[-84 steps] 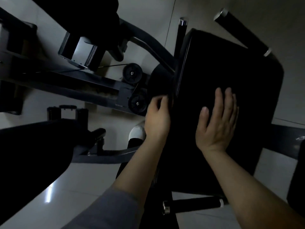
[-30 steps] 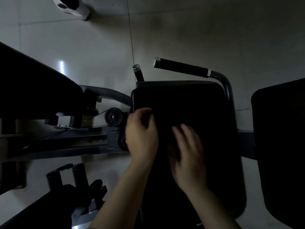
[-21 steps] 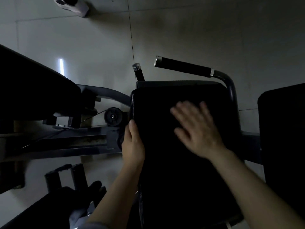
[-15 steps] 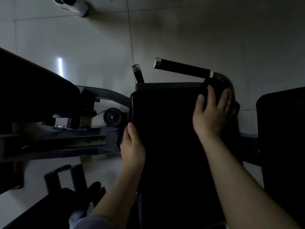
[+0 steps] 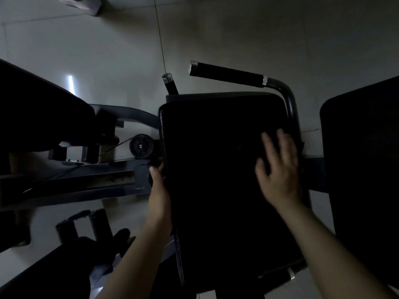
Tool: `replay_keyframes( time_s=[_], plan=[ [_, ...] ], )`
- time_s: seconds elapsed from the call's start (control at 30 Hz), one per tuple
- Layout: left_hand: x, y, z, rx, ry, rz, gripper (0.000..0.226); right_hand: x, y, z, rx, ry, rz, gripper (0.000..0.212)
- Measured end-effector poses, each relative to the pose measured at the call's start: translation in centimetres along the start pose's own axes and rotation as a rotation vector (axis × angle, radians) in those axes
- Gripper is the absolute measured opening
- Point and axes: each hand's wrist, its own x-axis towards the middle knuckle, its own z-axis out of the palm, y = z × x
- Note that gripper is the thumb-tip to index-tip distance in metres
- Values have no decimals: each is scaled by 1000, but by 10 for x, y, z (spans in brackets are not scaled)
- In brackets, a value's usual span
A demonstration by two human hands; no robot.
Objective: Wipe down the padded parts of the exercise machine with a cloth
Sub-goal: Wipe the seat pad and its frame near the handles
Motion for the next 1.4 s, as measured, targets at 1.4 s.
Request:
replay_keyframes(
  time_s=[1.4],
  plan=[
    [-85,-76,-29,231,-211,-340,63,-153,41,5,-196,230,111,42]
  ],
)
